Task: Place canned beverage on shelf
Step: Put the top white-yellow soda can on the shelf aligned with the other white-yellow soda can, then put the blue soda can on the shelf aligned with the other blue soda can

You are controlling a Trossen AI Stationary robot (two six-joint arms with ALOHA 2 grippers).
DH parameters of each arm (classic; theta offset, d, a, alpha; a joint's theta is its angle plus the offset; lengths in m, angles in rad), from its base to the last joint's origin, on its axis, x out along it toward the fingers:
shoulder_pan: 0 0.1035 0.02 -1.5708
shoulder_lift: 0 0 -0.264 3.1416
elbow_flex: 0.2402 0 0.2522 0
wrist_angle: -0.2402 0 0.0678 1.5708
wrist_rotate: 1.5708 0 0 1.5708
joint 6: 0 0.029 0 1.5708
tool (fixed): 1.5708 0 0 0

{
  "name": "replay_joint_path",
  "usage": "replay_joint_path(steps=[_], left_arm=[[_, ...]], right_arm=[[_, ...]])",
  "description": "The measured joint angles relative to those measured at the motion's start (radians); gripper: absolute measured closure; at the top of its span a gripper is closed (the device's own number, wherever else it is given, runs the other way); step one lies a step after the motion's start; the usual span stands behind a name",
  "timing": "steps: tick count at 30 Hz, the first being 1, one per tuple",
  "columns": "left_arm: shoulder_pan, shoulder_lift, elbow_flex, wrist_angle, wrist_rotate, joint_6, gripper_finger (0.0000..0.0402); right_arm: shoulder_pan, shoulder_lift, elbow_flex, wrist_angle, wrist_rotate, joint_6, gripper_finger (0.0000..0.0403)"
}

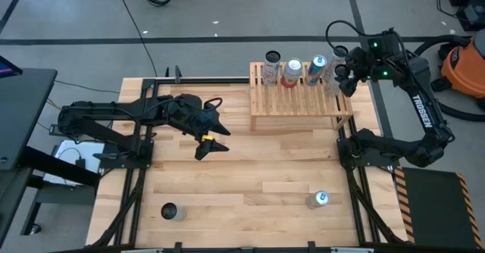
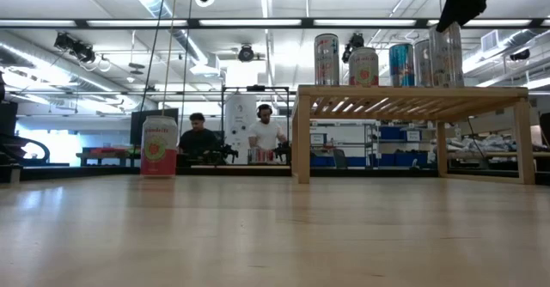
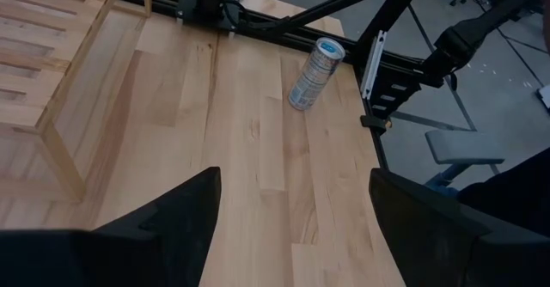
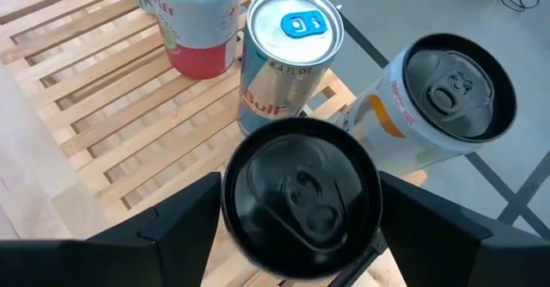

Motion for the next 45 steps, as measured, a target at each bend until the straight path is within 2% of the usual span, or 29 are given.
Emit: replay_joint_path(steps=[28, 35, 39, 45], left_arm=[[0.0, 0.0, 0.0, 0.0, 0.0, 0.0, 0.0102], [0.0, 0.0, 0.0, 0.0, 0.0, -0.018, 0.0102], [0.0, 0.0, 0.0, 0.0, 0.0, -0.018, 0.0102], [0.0, 0.0, 0.0, 0.0, 0.0, 0.021, 0.0102]], right_arm=[[0.001, -0.026, -0.001, 0.083, 0.008, -0.007, 0.0095], [0.001, -0.066, -0.001, 0.159, 0.056, 0.01, 0.0095], [0.001, -0.087, -0.002, 0.182, 0.062, 0.079, 0.0095], [0.015, -0.127, -0.002, 0.177, -0.025, 0.147, 0.0097]])
